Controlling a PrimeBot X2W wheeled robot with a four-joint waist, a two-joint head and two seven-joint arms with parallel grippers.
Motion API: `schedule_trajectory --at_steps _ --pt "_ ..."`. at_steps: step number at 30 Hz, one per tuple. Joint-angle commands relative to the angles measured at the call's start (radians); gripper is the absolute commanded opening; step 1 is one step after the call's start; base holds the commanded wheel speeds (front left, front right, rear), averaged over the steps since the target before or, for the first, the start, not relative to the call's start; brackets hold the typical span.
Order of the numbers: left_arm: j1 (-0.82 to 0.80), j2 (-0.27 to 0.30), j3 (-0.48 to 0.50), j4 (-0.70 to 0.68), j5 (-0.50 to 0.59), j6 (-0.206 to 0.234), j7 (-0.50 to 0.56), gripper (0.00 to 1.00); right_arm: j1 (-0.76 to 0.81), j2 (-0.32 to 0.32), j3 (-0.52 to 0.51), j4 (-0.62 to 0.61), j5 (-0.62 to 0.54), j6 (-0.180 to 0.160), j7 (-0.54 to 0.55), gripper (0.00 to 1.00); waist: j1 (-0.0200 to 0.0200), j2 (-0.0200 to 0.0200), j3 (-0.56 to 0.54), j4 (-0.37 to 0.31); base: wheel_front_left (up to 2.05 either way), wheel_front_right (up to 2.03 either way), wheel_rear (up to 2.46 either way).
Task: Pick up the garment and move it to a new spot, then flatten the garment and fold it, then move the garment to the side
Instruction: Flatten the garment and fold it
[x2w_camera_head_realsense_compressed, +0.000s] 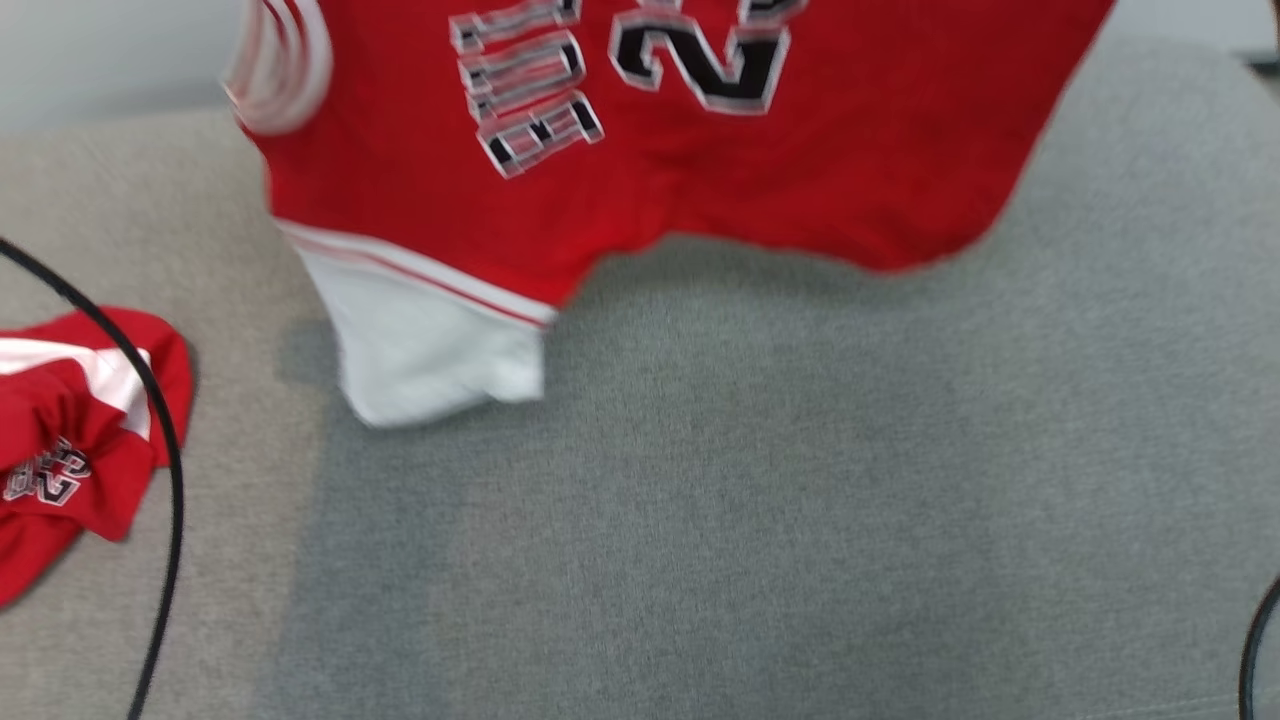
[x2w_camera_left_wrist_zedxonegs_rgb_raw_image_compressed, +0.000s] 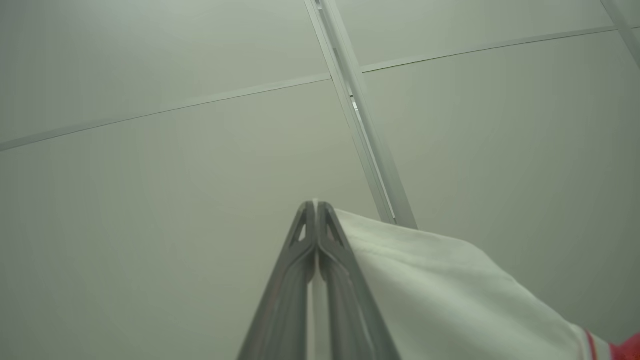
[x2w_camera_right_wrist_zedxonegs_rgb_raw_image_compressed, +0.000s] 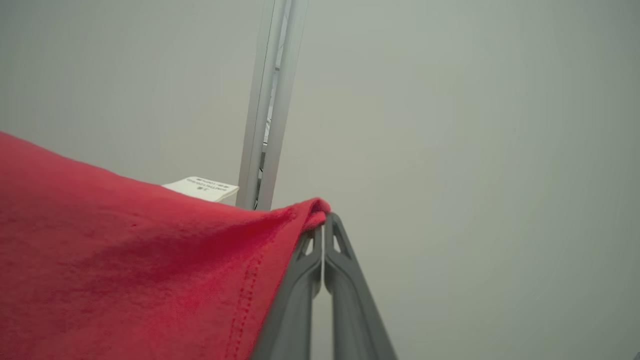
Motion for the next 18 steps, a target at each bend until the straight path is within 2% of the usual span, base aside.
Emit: schedule_trajectory --at_steps 1,5,7,8,10,14,18 --pt "-0.024 -0.001 -0.004 0.013 0.015 0.008 -0.004 0.00 -0.029 0.008 -0.004 0.019 -0.021 0.000 -0.012 0.00 0.0000 0.0000 0.093 -0.001 0.00 0.00 0.00" --pt "-0.169 0.011 0.010 -0.024 0.094 0.044 -0.007 0.00 -0.193 0.056 -0.057 0.076 -0.118 0.000 -0.026 0.00 0.0000 0.0000 0.213 -0.014 0.00 0.00 0.00" --pt "-0.217 0.015 0.017 -0.057 0.128 0.053 -0.005 0.00 -0.257 0.054 -0.129 0.035 -0.193 0.000 -0.026 0.00 0.0000 0.0000 0.270 -0.015 0.00 0.00 0.00" --pt "-0.268 0.018 0.031 -0.109 0.159 0.064 -0.006 0.00 -0.276 0.062 -0.214 -0.020 -0.284 0.000 -0.025 0.00 0.0000 0.0000 0.320 -0.011 0.00 0.00 0.00" --pt "-0.301 0.008 0.050 -0.165 0.171 0.068 -0.006 0.00 -0.285 0.068 -0.293 -0.087 -0.386 0.000 -0.025 0.00 0.0000 0.0000 0.364 0.002 0.00 0.00 0.00" --pt "-0.263 -0.032 0.089 -0.269 0.156 0.030 -0.006 0.00 -0.245 0.076 -0.393 -0.147 -0.524 0.000 -0.025 0.00 0.0000 0.0000 0.439 0.056 0.00 0.00 0.00" --pt "-0.171 -0.065 0.110 -0.382 0.144 -0.020 -0.006 0.00 -0.184 0.071 -0.442 -0.162 -0.578 0.000 -0.025 0.00 0.0000 0.0000 0.479 0.099 0.00 0.00 0.00"
